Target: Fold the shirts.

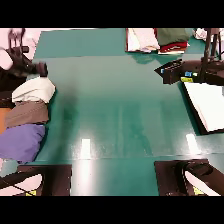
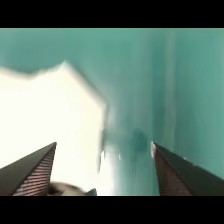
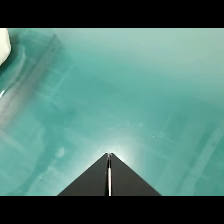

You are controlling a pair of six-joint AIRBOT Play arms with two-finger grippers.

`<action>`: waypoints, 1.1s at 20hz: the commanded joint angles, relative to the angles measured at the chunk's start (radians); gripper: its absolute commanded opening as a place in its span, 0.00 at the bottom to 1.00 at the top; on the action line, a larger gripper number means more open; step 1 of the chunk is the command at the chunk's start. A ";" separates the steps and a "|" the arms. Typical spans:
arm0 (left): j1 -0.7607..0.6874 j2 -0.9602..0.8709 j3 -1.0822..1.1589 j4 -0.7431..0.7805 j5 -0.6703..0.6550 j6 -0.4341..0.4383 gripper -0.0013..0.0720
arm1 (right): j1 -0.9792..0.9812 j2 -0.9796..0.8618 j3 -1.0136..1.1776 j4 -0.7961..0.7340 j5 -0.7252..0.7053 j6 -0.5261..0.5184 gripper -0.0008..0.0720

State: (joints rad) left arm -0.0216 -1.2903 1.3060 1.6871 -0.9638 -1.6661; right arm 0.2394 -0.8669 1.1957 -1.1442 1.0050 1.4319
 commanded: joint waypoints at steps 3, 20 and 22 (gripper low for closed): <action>0.116 -0.127 -0.135 0.007 0.162 -0.038 0.97 | 0.000 0.000 0.001 0.000 0.001 0.000 0.04; -0.138 0.276 0.372 0.008 0.037 0.158 0.05 | -0.125 -0.099 0.337 -0.018 0.077 0.001 0.04; -0.268 0.288 0.422 0.007 -0.036 0.159 0.05 | -0.199 -0.146 0.421 -0.017 0.154 0.001 0.04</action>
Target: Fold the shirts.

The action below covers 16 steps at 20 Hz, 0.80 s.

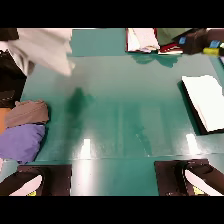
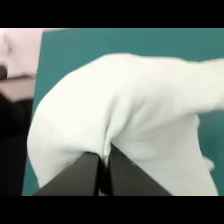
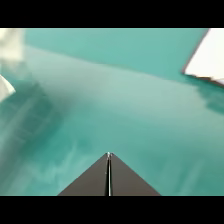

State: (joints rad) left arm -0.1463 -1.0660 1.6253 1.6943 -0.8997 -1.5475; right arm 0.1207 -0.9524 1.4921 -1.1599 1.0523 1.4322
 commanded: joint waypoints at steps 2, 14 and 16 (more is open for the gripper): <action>-0.282 0.044 0.091 0.000 -0.142 0.038 0.05 | -0.148 -0.097 0.192 0.006 0.189 0.000 0.04; -0.682 -0.352 0.070 -0.267 -0.105 0.117 0.74 | -0.259 -0.093 0.258 0.040 0.312 0.000 0.04; -0.528 -0.349 0.069 -0.251 -0.163 0.052 0.74 | -0.259 -0.093 0.258 0.041 0.314 0.000 0.04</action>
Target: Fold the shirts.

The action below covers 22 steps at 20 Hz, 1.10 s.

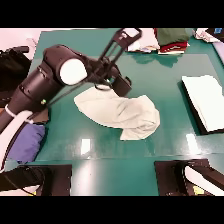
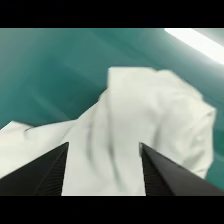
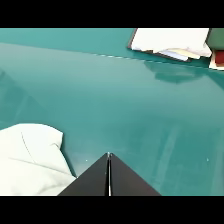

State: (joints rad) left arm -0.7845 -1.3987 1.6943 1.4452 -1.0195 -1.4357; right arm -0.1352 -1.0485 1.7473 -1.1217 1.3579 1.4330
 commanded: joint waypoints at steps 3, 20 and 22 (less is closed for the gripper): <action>0.391 -0.018 -0.045 -0.030 -0.058 -0.156 0.74 | -0.003 0.003 0.003 0.003 0.008 -0.001 0.04; 0.680 -0.225 -0.497 -0.518 0.069 -0.021 0.43 | -0.003 -0.051 0.002 -0.006 0.128 -0.001 0.04; 0.681 -0.223 -0.476 -0.517 0.054 0.008 0.05 | -0.038 -0.046 -0.031 -0.004 0.151 -0.001 0.04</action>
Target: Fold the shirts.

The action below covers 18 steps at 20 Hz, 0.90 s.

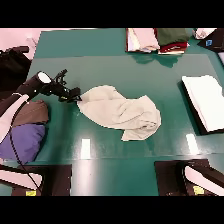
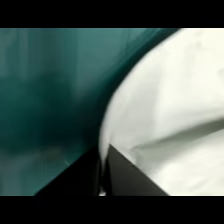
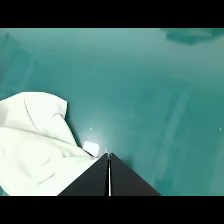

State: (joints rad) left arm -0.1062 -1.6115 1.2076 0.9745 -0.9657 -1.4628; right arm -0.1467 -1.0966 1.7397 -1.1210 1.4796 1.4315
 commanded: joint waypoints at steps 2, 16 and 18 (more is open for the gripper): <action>0.002 0.019 0.057 -0.029 -0.015 0.072 0.05 | -0.073 0.034 -0.154 -0.006 0.033 0.000 0.04; 0.002 0.152 0.173 0.087 -0.070 0.084 0.05 | 0.010 -0.130 -1.023 0.111 -0.420 -0.072 0.65; 0.002 0.152 0.173 0.090 -0.082 0.084 0.05 | 0.071 -0.197 -0.961 0.119 -0.449 -0.072 0.65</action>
State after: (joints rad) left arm -0.1047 -1.4624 1.3785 1.0573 -1.0267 -1.3796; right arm -0.1562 -1.2037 0.7494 -1.0260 1.1149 1.3655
